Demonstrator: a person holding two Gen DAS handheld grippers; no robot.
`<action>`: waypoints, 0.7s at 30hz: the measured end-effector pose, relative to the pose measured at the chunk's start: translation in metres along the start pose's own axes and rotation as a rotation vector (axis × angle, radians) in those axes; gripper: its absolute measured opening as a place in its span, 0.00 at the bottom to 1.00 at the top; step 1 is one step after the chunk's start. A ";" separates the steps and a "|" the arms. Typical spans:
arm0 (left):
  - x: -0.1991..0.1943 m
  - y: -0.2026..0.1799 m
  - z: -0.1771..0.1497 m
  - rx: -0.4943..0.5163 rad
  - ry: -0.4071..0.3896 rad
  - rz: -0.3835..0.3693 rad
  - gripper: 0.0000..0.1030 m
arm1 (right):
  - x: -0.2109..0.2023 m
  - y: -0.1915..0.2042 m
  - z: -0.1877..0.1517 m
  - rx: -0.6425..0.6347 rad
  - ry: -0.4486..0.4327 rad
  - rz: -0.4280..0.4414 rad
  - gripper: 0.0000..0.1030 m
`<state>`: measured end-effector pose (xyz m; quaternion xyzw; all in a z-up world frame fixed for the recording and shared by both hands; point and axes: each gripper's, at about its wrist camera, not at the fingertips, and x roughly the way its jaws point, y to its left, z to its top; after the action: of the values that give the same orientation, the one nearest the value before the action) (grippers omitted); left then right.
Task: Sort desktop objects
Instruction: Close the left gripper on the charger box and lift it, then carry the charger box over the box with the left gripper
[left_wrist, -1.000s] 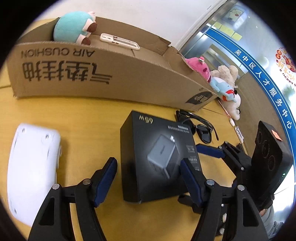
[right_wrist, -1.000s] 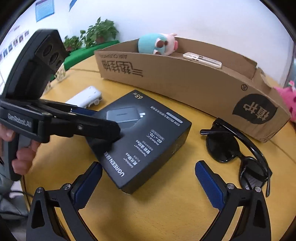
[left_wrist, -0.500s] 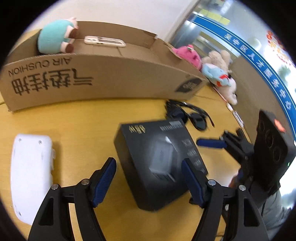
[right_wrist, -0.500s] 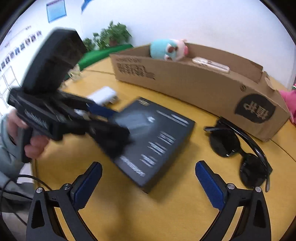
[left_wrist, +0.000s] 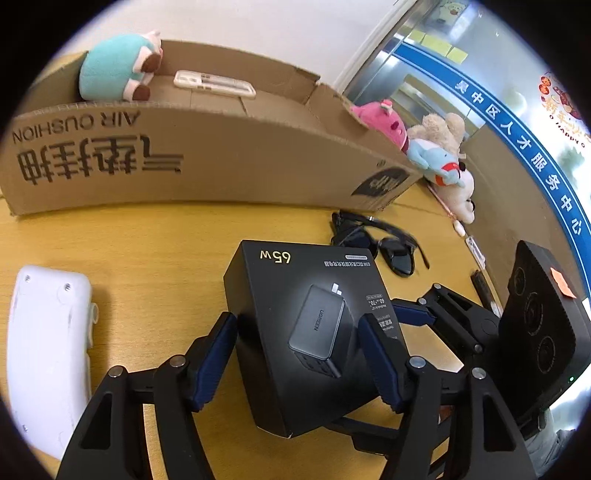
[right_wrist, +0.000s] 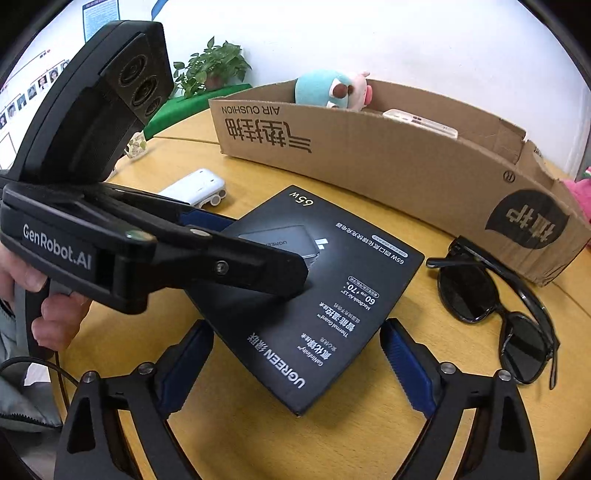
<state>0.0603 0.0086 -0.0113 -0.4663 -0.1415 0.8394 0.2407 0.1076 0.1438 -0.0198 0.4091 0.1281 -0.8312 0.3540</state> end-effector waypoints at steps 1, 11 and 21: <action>-0.004 -0.002 0.002 0.000 -0.012 0.001 0.65 | -0.004 0.001 0.001 -0.002 -0.007 -0.002 0.88; -0.068 -0.038 0.056 0.095 -0.198 0.034 0.65 | -0.058 0.002 0.068 -0.056 -0.150 -0.041 0.89; -0.110 -0.065 0.112 0.182 -0.328 0.032 0.65 | -0.105 -0.012 0.134 -0.091 -0.262 -0.066 0.89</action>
<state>0.0324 0.0035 0.1559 -0.3018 -0.0948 0.9172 0.2423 0.0638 0.1364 0.1445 0.2763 0.1317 -0.8819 0.3585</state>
